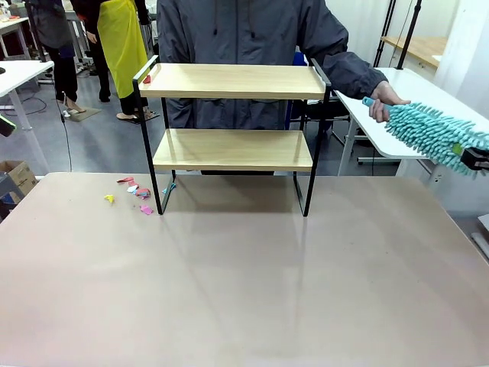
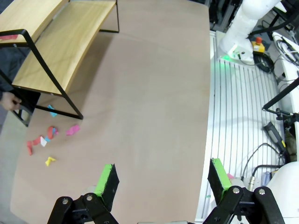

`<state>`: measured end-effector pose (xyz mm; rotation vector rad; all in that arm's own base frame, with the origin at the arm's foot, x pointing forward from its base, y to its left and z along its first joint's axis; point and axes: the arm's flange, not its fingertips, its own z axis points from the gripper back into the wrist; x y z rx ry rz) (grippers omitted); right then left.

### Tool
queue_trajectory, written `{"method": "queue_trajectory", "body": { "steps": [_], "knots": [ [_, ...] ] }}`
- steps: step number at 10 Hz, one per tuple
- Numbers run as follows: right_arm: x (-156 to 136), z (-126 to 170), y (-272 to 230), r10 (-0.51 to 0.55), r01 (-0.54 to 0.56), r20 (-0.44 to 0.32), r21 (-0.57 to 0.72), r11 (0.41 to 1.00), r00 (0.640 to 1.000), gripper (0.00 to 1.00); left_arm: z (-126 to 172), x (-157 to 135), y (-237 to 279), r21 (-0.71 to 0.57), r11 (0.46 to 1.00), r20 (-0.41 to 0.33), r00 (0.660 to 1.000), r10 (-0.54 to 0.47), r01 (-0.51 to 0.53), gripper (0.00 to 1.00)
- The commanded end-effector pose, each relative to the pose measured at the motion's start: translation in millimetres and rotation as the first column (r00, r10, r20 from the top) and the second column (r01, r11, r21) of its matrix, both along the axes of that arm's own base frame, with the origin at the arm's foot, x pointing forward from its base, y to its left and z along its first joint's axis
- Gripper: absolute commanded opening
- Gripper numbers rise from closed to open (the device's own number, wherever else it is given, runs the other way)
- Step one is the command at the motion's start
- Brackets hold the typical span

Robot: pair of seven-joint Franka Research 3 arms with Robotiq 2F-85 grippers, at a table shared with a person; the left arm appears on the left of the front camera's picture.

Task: Clean the shelf.
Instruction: Hand the Duster back to the human.

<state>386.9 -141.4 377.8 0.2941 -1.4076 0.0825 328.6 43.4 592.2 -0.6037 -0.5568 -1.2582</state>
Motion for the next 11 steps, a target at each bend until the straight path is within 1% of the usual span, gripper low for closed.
{"method": "queue_trajectory", "body": {
  "steps": [1, 3, 4, 5, 6, 7, 8, 10, 11],
  "knots": [
    [0, 3, 0, -0.008, 0.008, -0.011, 0.01, 1.0, 1.0, 1.0, 2, 0, -2, -0.022, 1.0, -0.005, 1.0, 0.002, -0.002, 1.0],
    [0, 3, 0, 0.005, -0.005, -0.016, 0.007, 1.0, 1.0, 1.0, 2, 0, -2, -0.022, 1.0, -0.005, 1.0, 0.002, -0.002, 1.0],
    [1, 4, -1, 0.008, -0.008, -0.017, 0.01, 1.0, 1.0, 0.96, 2, 0, -2, -0.022, 1.0, -0.005, 1.0, 0.002, -0.002, 1.0],
    [0, 8, -2, 0.047, -0.044, -0.036, 0.069, 0.997, 0.998, 1.0, 2, 0, -2, -0.022, 1.0, -0.005, 1.0, 0.002, -0.002, 1.0],
    [-1, 21, -6, 0.083, -0.077, -0.03, 0.152, 0.985, 0.996, 1.0, 2, 0, -2, -0.022, 1.0, -0.005, 1.0, 0.002, -0.002, 1.0],
    [-7, 46, -10, 0.111, -0.112, 0.014, 0.203, 0.973, 0.994, 1.0, 2, 0, -2, -0.022, 1.0, -0.005, 1.0, 0.002, -0.002, 1.0],
    [-17, 76, -18, 0.114, -0.13, 0.076, 0.258, 0.957, 0.991, 1.0, 2, 0, -2, -0.022, 1.0, -0.005, 1.0, 0.002, -0.002, 1.0],
    [-27, 127, -46, 0.052, -0.116, 0.177, 0.37, 0.922, 0.983, 1.0, 2, 0, -2, -0.022, 1.0, -0.005, 1.0, 0.002, -0.002, 1.0],
    [-35, 144, -62, 0.027, -0.119, 0.213, 0.432, 0.894, 0.977, 1.0, 2, 0, -2, -0.022, 1.0, -0.005, 1.0, 0.002, -0.002, 1.0]
  ]
}}
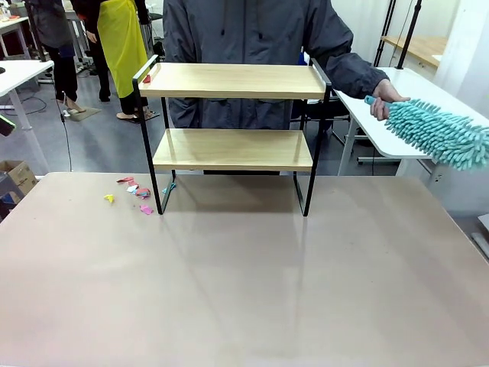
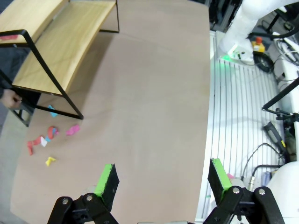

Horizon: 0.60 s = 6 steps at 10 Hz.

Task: Clean the shelf.
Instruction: Hand the Duster back to the human.

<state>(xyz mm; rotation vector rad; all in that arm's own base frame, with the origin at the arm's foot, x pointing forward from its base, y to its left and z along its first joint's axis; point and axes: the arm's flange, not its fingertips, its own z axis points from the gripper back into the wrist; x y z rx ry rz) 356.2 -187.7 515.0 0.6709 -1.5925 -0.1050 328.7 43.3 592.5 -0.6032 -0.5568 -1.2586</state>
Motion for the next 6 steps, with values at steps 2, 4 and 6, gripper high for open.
{"method": "queue_trajectory", "body": {
  "steps": [2, 4, 6],
  "knots": [
    [-13, 22, -50, -0.011, 0.0, 0.048, 0.228, 0.974, 0.999, 1.0, 1, 0, -1, -0.022, 1.0, -0.005, 1.0, 0.002, -0.003, 1.0],
    [-12, 18, -65, 0.001, -0.01, 0.038, 0.262, 0.965, 0.999, 1.0, 1, 0, -1, -0.022, 1.0, -0.005, 1.0, 0.002, -0.003, 1.0],
    [-22, 28, -54, -0.044, 0.034, 0.048, 0.2, 0.979, 0.998, 1.0, 1, 0, -1, -0.022, 1.0, -0.005, 1.0, 0.002, -0.003, 1.0]
  ]
}}
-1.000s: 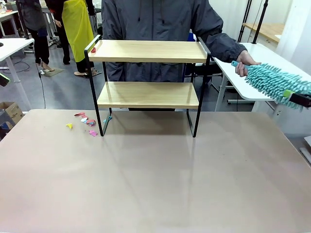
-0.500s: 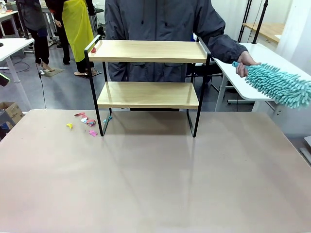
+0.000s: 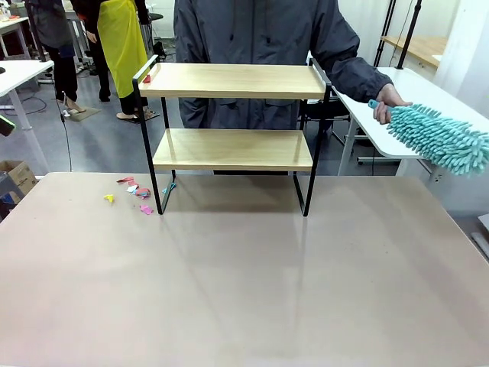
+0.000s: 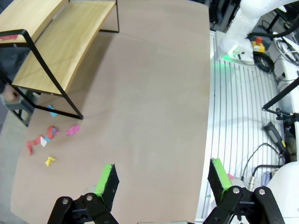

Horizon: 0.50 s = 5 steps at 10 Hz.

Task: Clean the shelf.
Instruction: Hand the Duster back to the human.

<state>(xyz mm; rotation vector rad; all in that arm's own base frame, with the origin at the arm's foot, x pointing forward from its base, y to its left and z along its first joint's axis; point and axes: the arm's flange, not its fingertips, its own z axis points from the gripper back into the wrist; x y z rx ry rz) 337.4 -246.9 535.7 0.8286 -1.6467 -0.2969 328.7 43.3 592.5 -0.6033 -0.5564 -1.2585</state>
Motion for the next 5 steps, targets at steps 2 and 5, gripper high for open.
{"method": "queue_trajectory", "body": {
  "steps": [2, 5],
  "knots": [
    [-3.1, 7.6, 5.6, -0.011, 0.011, 0.008, -0.024, 1.0, 1.0, 1.0, 1.4, -0.4, -1.5, -0.022, 1.0, -0.005, 1.0, 0.002, -0.003, 1.0],
    [-3.1, 7.6, 5.6, -0.011, 0.011, 0.008, -0.024, 1.0, 1.0, 1.0, 1.4, -0.4, -1.5, -0.022, 1.0, -0.005, 1.0, 0.002, -0.003, 1.0]
  ]
}}
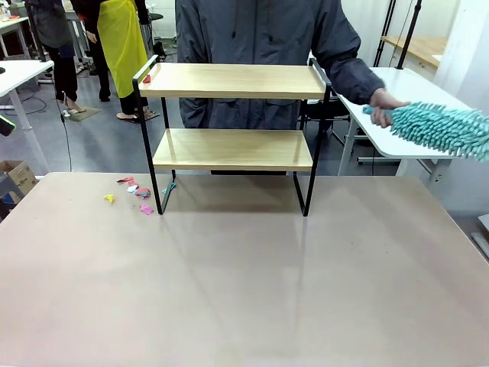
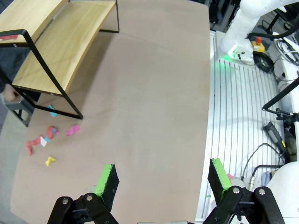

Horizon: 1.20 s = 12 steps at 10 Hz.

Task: Clean the shelf.
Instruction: Hand the Duster back to the human.

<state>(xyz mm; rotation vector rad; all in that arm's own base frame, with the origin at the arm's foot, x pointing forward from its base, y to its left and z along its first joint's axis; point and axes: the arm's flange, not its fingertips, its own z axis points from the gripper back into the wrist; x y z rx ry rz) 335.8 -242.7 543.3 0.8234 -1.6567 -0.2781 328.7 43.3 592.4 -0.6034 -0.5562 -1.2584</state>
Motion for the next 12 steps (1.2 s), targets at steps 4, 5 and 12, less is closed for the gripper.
{"method": "queue_trajectory", "body": {
  "steps": [4, 5, 12],
  "knots": [
    [-1.4, 0.0, 1.4, -0.015, 0.015, -0.004, -0.01, 1.0, 1.0, 1.0, 1.5, -0.5, -1.5, -0.022, 1.0, -0.005, 1.0, 0.002, -0.003, 1.0],
    [-1.4, 0.0, 1.4, -0.015, 0.015, -0.004, -0.01, 1.0, 1.0, 1.0, 1.5, -0.5, -1.5, -0.022, 1.0, -0.005, 1.0, 0.002, -0.003, 1.0],
    [-1.4, 0.0, 1.4, -0.015, 0.015, -0.004, -0.01, 1.0, 1.0, 1.0, 1.5, -0.5, -1.5, -0.022, 1.0, -0.005, 1.0, 0.002, -0.003, 1.0]
  ]
}}
